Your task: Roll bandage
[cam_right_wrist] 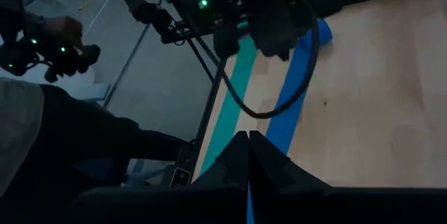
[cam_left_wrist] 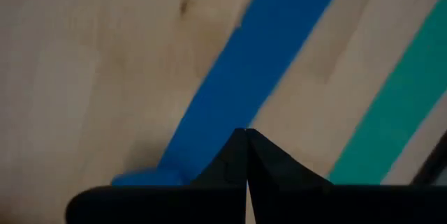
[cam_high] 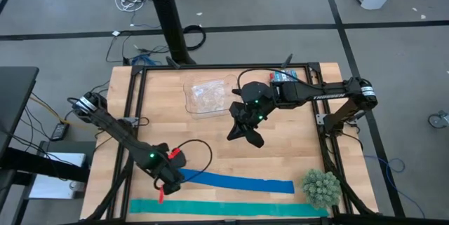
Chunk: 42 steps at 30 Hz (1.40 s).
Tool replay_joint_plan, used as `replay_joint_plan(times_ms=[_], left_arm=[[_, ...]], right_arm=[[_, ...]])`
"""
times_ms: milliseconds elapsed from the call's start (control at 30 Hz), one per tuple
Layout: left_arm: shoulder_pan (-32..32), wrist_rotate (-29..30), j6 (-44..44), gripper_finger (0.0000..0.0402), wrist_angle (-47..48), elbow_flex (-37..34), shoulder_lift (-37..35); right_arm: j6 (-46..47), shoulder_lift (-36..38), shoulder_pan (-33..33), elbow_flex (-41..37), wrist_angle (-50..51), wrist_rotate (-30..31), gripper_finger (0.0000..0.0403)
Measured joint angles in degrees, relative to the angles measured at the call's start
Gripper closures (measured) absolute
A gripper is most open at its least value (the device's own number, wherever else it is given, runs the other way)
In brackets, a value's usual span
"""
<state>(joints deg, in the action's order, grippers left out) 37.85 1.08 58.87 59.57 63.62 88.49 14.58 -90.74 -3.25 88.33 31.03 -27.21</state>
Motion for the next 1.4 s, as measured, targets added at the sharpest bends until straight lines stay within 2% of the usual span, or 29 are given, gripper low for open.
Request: replay_joint_plan(times_ms=[133, 233, 400, 600, 800, 933, 1033, 1133, 1200, 1300, 1400], left_arm=[[0.33, -5.48, 0.04, 0.0396, 10.34, 0.67, -0.04], [0.89, -8.96, -0.04, 0.0396, 12.00, -1.62, -0.07], [2.67, -18.30, 1.80, 0.0396, 4.03, -8.61, -0.07], [3.69, -17.64, 6.17, 0.0396, 2.63, -12.92, -0.07], [3.42, -18.47, 8.02, 0.0396, -10.30, -17.99, -0.10], [0.66, -11.80, 13.52, 0.0396, -10.54, -17.45, -0.17], [-1.96, 0.63, 13.55, 0.0396, -6.86, -14.47, 0.07], [-4.23, 13.41, 12.92, 0.0396, -8.28, -9.78, 0.02], [-5.82, 19.36, 8.58, 0.0396, -7.59, -6.39, 0.02], [-7.91, 21.43, -0.29, 0.0396, -7.15, -1.15, -0.02], [-9.37, 17.94, -3.20, 0.0396, 2.72, 2.72, -0.02]], right_arm=[[-1.23, 0.00, -0.14, 0.00, -0.01, 0.01, 0.0401], [-1.61, 0.00, -0.41, 0.00, 0.01, -0.02, 0.0402], [-1.35, 0.00, -0.42, 0.00, -0.01, -1.24, 0.0401], [-1.30, 0.69, -0.48, 0.00, -0.05, -1.39, 0.0402], [-1.26, 1.21, -0.35, 0.00, 0.02, -1.40, 0.0402], [-0.76, 1.29, -0.35, 0.00, 0.08, -1.33, 0.0401], [-0.73, 1.29, -0.35, 0.00, 0.02, -1.28, 0.0402], [-1.04, 1.29, -0.18, 0.00, 0.04, -0.89, 0.0402], [-0.78, 1.29, 0.18, 0.00, 0.03, -0.89, 0.0402], [-0.69, 1.29, 0.50, 0.00, -0.01, -0.67, 0.0402], [-0.69, 1.29, 0.83, 0.00, 0.02, -0.67, 0.0402]])
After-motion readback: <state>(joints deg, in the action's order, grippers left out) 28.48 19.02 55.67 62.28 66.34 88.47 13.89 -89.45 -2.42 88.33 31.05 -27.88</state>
